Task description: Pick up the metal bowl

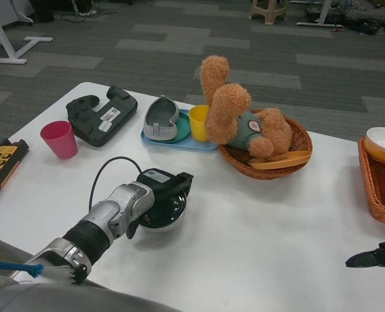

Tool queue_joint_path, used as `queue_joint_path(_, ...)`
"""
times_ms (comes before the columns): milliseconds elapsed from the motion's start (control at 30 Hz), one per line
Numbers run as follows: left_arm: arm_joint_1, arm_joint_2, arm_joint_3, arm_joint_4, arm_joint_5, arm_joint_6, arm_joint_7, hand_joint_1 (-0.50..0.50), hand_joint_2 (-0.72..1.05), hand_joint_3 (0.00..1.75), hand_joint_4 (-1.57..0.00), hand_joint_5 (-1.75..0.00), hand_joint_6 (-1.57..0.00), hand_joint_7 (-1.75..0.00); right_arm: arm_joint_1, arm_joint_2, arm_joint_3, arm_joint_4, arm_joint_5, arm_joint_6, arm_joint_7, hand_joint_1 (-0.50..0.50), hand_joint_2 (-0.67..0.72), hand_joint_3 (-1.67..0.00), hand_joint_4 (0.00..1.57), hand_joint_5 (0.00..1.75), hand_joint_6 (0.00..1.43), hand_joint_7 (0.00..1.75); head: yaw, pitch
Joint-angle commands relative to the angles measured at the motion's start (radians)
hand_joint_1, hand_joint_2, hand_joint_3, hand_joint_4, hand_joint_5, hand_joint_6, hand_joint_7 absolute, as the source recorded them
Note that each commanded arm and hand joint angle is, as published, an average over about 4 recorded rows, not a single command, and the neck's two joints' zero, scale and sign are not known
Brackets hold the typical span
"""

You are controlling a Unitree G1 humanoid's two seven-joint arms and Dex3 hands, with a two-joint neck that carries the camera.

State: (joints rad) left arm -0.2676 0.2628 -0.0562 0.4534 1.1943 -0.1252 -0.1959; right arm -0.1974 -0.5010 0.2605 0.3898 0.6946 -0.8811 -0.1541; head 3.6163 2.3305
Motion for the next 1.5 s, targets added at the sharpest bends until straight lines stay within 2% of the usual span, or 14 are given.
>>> queue_joint_path(33,0.006,0.008,-0.006,0.027,-0.037,-0.002,-0.025,-0.5,0.78,1.22,-1.57,-1.75,-0.94,-1.68,0.012,-0.009,-0.002,0.004,0.005,-0.013,-0.005,0.21,0.72,0.0,0.11,0.29,0.0,0.35,0.001,-0.001)
queue_joint_path(133,-0.007,0.013,0.003,0.027,-0.065,-0.002,-0.031,-0.5,0.78,1.31,-1.57,-1.75,-0.93,-1.68,0.012,-0.008,-0.003,0.004,0.005,-0.013,-0.005,0.19,0.72,0.0,0.11,0.29,0.0,0.35,0.003,-0.002)
queue_joint_path(267,-0.028,0.026,0.01,0.027,-0.107,-0.002,-0.055,-0.5,0.78,1.31,-1.57,-1.75,-0.75,-1.68,0.012,-0.008,-0.001,0.004,0.005,-0.013,-0.005,0.21,0.72,0.0,0.11,0.27,0.0,0.35,0.004,-0.002)
queue_joint_path(433,-0.044,0.032,0.034,0.005,-0.153,-0.001,-0.083,-0.5,0.78,1.31,-1.57,-1.75,-0.66,-1.68,0.012,-0.008,-0.001,0.004,0.006,-0.013,-0.005,0.21,0.72,0.0,0.11,0.29,0.0,0.35,0.005,-0.001)
queue_joint_path(767,-0.068,0.064,0.034,-0.103,-0.201,0.012,-0.14,-0.5,0.78,1.4,-1.57,-1.75,-0.63,-1.68,0.012,-0.008,0.0,0.007,0.006,-0.013,-0.005,0.21,0.72,0.0,0.11,0.29,0.0,0.35,0.007,0.005)
queue_joint_path(900,-0.077,0.065,0.035,-0.133,-0.219,0.019,-0.157,-0.5,0.78,1.48,-1.57,-1.75,-0.6,-1.68,0.012,-0.008,0.0,0.007,0.006,-0.013,-0.005,0.21,0.72,0.0,0.12,0.29,0.0,0.35,0.004,0.007)
queue_joint_path(1100,-0.081,0.065,0.049,-0.171,-0.258,0.042,-0.168,-0.5,0.78,1.48,-1.57,-1.75,-0.6,-1.68,0.012,-0.008,0.0,0.007,0.005,-0.013,-0.005,0.21,0.72,0.0,0.12,0.29,0.0,0.35,0.005,0.011)
queue_joint_path(1333,-0.087,0.07,0.031,-0.208,-0.356,0.122,-0.184,-0.5,0.78,1.48,-1.57,-1.75,-0.63,-1.68,0.011,-0.008,0.003,0.009,0.006,-0.013,-0.005,0.21,0.72,0.0,0.11,0.29,0.0,0.35,-0.013,0.074)
queue_joint_path(1500,-0.12,0.098,-0.05,-0.229,-0.443,0.21,-0.201,-0.5,0.78,1.48,-1.57,-1.75,-0.63,-1.68,0.009,-0.008,0.011,0.011,0.008,-0.013,-0.005,0.21,0.72,0.0,0.11,0.29,0.0,0.35,-0.057,0.17)
